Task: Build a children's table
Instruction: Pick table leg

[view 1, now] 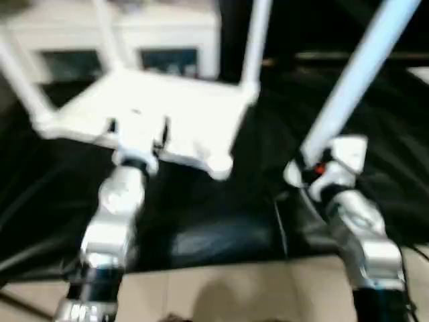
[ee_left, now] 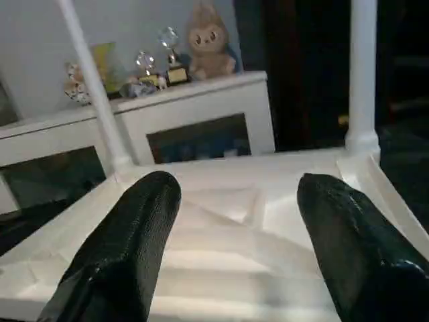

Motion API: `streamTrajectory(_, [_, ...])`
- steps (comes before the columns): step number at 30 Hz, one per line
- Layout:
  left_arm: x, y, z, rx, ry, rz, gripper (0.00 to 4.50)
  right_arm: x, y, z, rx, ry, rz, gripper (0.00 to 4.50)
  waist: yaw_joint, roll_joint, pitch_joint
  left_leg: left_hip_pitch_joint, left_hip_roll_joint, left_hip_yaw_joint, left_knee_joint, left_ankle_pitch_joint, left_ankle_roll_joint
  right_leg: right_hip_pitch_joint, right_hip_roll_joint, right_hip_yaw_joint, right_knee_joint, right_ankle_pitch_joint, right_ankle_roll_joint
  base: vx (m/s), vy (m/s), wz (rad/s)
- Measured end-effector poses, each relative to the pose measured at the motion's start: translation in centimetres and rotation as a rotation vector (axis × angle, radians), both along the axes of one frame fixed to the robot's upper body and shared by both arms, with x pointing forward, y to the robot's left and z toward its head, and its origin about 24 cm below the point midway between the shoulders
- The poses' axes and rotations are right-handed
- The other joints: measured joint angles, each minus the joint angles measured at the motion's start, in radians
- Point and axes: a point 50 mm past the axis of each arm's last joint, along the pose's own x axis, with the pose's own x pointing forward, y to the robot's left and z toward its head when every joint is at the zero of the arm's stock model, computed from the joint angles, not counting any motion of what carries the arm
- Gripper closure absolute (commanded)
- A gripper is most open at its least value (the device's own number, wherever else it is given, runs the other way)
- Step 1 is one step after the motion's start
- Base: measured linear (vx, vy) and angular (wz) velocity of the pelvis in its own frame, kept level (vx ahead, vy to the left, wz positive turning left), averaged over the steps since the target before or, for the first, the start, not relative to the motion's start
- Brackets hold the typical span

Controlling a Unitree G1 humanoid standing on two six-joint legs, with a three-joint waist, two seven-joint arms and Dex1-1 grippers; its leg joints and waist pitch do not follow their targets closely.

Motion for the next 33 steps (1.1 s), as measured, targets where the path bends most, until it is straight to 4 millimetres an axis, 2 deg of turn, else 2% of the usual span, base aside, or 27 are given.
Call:
streamTrajectory(1, [0.0,-0.1,0.0,-0.002,-0.004,0.005,1.15,0.0,0.1,0.1,-0.001,-0.003,0.006,2.60,-0.001,-0.004,-0.002,-0.001,0.001,-0.001,-0.017,0.012,-0.006,0.005,0.018,-0.007,0.022,-0.001,0.003,0.000,0.000,0.00])
streamTrajectory(2, [0.0,-0.2,0.0,-0.006,-0.004,0.006,1.15,0.2,0.1,0.3,-0.005,-0.009,0.009,2.60,-0.001,-0.008,-0.005,-0.003,0.001,0.000,-0.039,0.030,0.018,0.021,0.034,-0.007,0.020,-0.011,0.013,-0.054,-0.034,0.01])
streamTrajectory(3, [0.0,-0.3,0.0,-0.009,-0.005,0.008,1.15,0.4,0.0,0.5,-0.008,-0.016,0.012,2.60,0.003,-0.013,-0.007,-0.010,-0.002,0.003,-0.045,0.040,0.028,0.032,0.032,-0.003,-0.004,-0.034,0.017,-0.054,-0.034,0.01])
streamTrajectory(4, [0.0,-0.4,-0.1,-0.017,-0.003,0.008,1.15,0.6,0.1,0.8,-0.009,-0.022,0.016,2.60,0.010,-0.018,-0.009,-0.021,-0.004,0.004,-0.045,0.044,0.027,0.030,0.027,0.001,-0.016,-0.045,0.034,-0.073,-0.050,-0.11])
streamTrajectory(5, [0.0,-0.7,-0.3,-0.035,0.007,0.002,1.15,0.6,-0.1,0.6,-0.008,-0.016,0.013,2.60,0.024,-0.019,-0.009,-0.029,-0.005,-0.001,-0.048,0.047,0.023,0.021,0.026,-0.005,-0.014,-0.040,0.028,-0.090,-0.073,-0.15])
streamTrajectory(7, [0.0,-1.4,-0.5,-0.055,0.016,-0.019,1.15,0.7,-0.8,0.2,-0.007,0.004,-0.006,2.60,0.043,-0.021,-0.007,-0.029,-0.004,-0.001,-0.051,0.049,0.026,0.012,0.027,-0.005,-0.007,-0.037,0.021,-0.088,-0.079,-0.12])
streamTrajectory(10, [0.0,-1.1,-0.5,-0.053,0.019,-0.012,1.15,0.7,-0.8,0.1,-0.005,0.010,0.005,2.60,0.051,-0.024,-0.005,-0.024,0.002,-0.001,-0.056,0.062,0.022,0.011,0.029,-0.011,-0.005,-0.035,0.017,-0.068,-0.050,-0.10])
streamTrajectory(13, [-0.5,-0.7,-1.4,-0.108,0.043,-0.004,1.15,0.9,-0.1,0.3,-0.012,0.002,0.042,2.60,0.053,-0.031,-0.001,-0.015,0.002,0.000,-0.057,0.062,0.022,0.014,0.028,-0.010,-0.006,-0.035,0.018,-0.038,-0.007,-0.05])
streamTrajectory(15, [-1.2,-0.3,-2.7,-0.102,0.082,0.006,1.15,0.9,0.1,0.5,-0.021,-0.001,0.065,2.60,0.053,-0.041,0.006,-0.008,0.002,-0.001,-0.058,0.062,0.021,0.018,0.028,-0.011,-0.009,-0.037,0.020,0.000,0.000,0.00])
streamTrajectory(16, [-1.4,-0.1,-3.2,-0.089,0.098,0.009,1.15,0.9,0.0,0.4,-0.025,0.001,0.068,2.60,0.052,-0.044,0.010,0.000,0.002,-0.003,-0.060,0.061,0.021,0.020,0.028,-0.013,-0.016,-0.037,0.021,0.000,0.000,0.00])
streamTrajectory(17, [-1.6,0.1,-3.8,-0.081,0.121,0.009,1.15,1.0,-0.1,0.2,-0.028,0.010,0.066,2.60,0.050,-0.044,0.014,0.010,0.003,-0.007,-0.062,0.055,0.014,0.034,0.028,-0.021,-0.029,-0.041,0.024,0.000,0.000,0.00])
streamTrajectory(19, [-1.7,0.3,-4.0,-0.065,0.128,0.007,1.15,1.0,-0.1,0.1,-0.027,0.016,0.070,2.60,0.042,-0.039,0.023,0.028,0.009,-0.014,-0.066,0.053,0.014,0.061,0.028,-0.041,-0.050,-0.045,0.023,0.000,0.000,0.00])
streamTrajectory(20, [-1.7,0.3,-4.0,-0.057,0.126,0.003,1.15,1.0,0.1,0.1,-0.027,0.016,0.078,2.60,0.034,-0.037,0.025,0.037,0.009,-0.015,-0.073,0.053,0.014,0.077,0.027,-0.045,-0.047,-0.064,0.020,0.018,0.054,-0.16])
streamTrajectory(21, [-1.7,0.3,-3.9,-0.055,0.124,-0.001,1.15,1.0,0.1,0.1,-0.027,0.016,0.079,2.60,0.030,-0.038,0.027,0.045,0.007,-0.012,-0.078,0.053,0.014,0.080,0.025,-0.045,-0.028,-0.083,0.007,0.018,0.054,-0.16])
streamTrajectory(22, [-1.6,0.3,-3.8,-0.055,0.121,-0.005,1.15,1.0,0.1,0.1,-0.027,0.016,0.080,2.60,0.028,-0.044,0.026,0.053,0.002,-0.004,-0.083,0.053,0.014,0.083,0.017,-0.042,-0.014,-0.092,-0.006,0.000,0.000,0.00])
streamTrajectory(23, [-1.6,0.2,-3.7,-0.057,0.118,-0.011,1.15,1.0,0.0,0.1,-0.029,0.015,0.079,2.60,0.026,-0.053,0.026,0.062,-0.002,0.005,-0.086,0.053,0.014,0.083,0.010,-0.034,-0.014,-0.092,0.002,0.000,0.000,0.00])
streamTrajectory(24, [-1.6,0.1,-3.7,-0.057,0.120,-0.016,1.15,1.0,0.0,0.0,-0.029,0.020,0.079,2.60,0.029,-0.057,0.029,0.069,-0.003,0.007,-0.085,0.042,0.005,0.082,0.008,-0.033,-0.019,-0.092,0.007,0.000,0.000,0.00])
streamTrajectory(25, [-1.7,-0.1,-3.8,-0.055,0.123,-0.028,1.15,1.0,0.0,-0.1,-0.030,0.023,0.078,2.60,0.035,-0.062,0.031,0.070,-0.002,0.008,-0.071,0.013,-0.005,0.084,0.002,-0.033,-0.023,-0.092,0.008,0.000,0.000,0.00])
streamTrajectory(26, [-1.7,-0.4,-3.9,-0.057,0.126,-0.041,1.15,1.1,-0.1,0.0,-0.034,0.021,0.077,2.60,0.051,-0.058,0.029,0.056,0.001,-0.020,-0.029,-0.022,0.015,0.092,0.000,-0.039,-0.026,-0.089,0.013,0.116,-0.006,-0.24])
streamTrajectory(27, [-1.7,-0.6,-3.9,-0.058,0.128,-0.049,1.15,1.1,-0.2,0.0,-0.035,0.022,0.074,2.60,0.055,-0.054,0.027,0.054,0.006,-0.040,-0.014,-0.025,0.018,0.093,0.001,-0.043,-0.025,-0.087,0.017,0.116,-0.006,-0.24])
streamTrajectory(28, [-1.7,-0.9,-3.9,-0.058,0.126,-0.062,1.15,1.1,-0.4,0.0,-0.037,0.020,0.068,2.60,0.053,-0.045,0.022,0.056,0.021,-0.046,-0.032,-0.014,0.000,0.093,0.005,-0.052,-0.025,-0.085,0.019,0.148,0.009,-0.15])
streamTrajectory(29, [-1.7,-1.1,-3.9,-0.060,0.127,-0.073,1.15,1.1,-0.5,-0.1,-0.036,0.026,0.062,2.60,0.052,-0.041,0.019,0.058,0.030,-0.040,-0.035,0.003,-0.022,0.098,0.008,-0.056,-0.030,-0.081,0.021,0.121,0.026,0.08])
streamTrajectory(30, [-1.8,-1.0,-4.0,-0.057,0.129,-0.069,1.15,1.1,-0.5,-0.1,-0.035,0.026,0.063,2.60,0.040,-0.041,0.018,0.068,0.029,-0.040,-0.042,0.000,-0.020,0.094,0.014,-0.050,-0.036,-0.081,0.010,0.121,0.026,0.08])
streamTrajectory(31, [-1.8,-0.7,-4.1,-0.051,0.132,-0.061,1.15,1.1,0.1,-0.1,-0.032,0.024,0.081,2.60,0.033,-0.042,0.017,0.073,0.024,-0.041,-0.048,-0.003,-0.017,0.092,0.013,-0.046,-0.030,-0.091,-0.016,0.161,0.043,0.07])
streamTrajectory(32, [-1.7,-0.2,-4.0,-0.042,0.129,-0.049,1.15,1.2,0.7,0.1,-0.025,0.017,0.102,2.60,0.021,-0.045,0.015,0.076,0.016,-0.041,-0.047,-0.008,-0.011,0.077,0.011,-0.030,0.004,-0.100,-0.032,0.161,0.019,0.02])
streamTrajectory(33, [-1.7,0.0,-3.9,-0.041,0.127,-0.040,1.15,1.3,0.8,0.1,-0.026,0.016,0.108,2.60,0.012,-0.049,0.012,0.078,0.010,-0.041,-0.046,-0.013,-0.007,0.059,0.006,-0.020,0.030,-0.099,-0.030,0.161,0.019,0.02])
